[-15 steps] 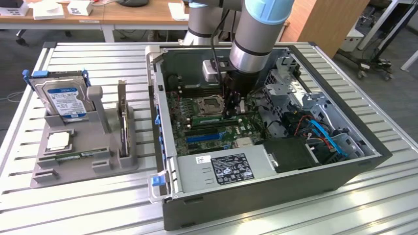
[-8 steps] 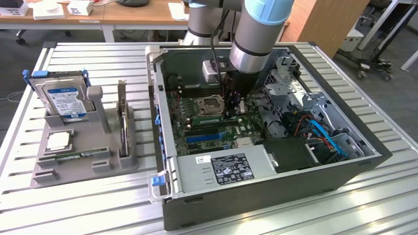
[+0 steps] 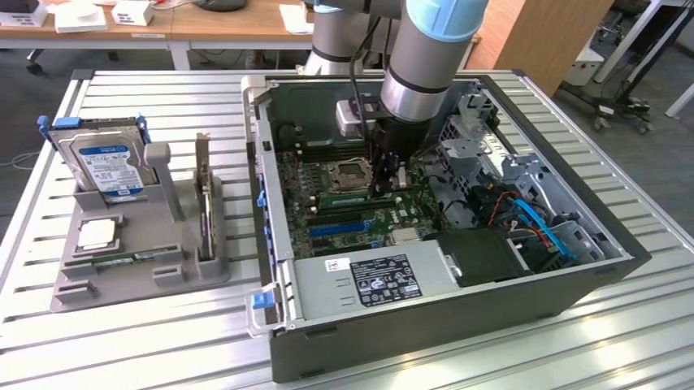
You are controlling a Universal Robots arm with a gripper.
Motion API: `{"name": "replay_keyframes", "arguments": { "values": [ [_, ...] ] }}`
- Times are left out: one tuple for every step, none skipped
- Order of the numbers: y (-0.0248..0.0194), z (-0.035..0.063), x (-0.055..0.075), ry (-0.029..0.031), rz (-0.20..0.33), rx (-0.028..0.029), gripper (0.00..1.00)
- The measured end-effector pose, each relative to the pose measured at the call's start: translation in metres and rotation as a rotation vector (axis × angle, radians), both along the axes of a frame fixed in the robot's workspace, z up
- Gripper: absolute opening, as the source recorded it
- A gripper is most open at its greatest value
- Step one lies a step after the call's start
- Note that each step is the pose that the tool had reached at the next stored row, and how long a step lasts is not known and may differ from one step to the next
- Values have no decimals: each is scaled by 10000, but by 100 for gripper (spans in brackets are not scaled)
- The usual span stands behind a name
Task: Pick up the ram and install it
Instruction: 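Insert the ram into the slot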
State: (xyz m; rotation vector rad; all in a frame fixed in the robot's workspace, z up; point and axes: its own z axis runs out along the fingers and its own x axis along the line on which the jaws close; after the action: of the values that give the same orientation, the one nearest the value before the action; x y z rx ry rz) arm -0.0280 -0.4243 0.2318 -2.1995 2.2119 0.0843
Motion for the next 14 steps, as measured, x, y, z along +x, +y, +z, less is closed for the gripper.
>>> {"name": "replay_keyframes", "arguments": {
  "values": [
    [0,-3,0,0,0,-1,11],
    [0,-3,0,1,0,-2,11],
    [0,-3,0,1,-1,-2,11],
    [0,-4,0,1,0,-2,11],
    [0,-5,0,0,0,0,11],
    [0,-6,0,0,0,0,11],
    [1,-10,0,-1,0,4,11],
    [1,-10,0,-1,1,3,11],
    [0,-10,0,-1,0,2,11],
    [0,-9,0,-1,0,1,11],
    [0,-9,0,-1,0,1,11],
    [0,-9,0,-1,0,1,11],
    [0,-9,0,0,0,0,11],
    [0,-9,0,0,0,0,11]
  ]
}}
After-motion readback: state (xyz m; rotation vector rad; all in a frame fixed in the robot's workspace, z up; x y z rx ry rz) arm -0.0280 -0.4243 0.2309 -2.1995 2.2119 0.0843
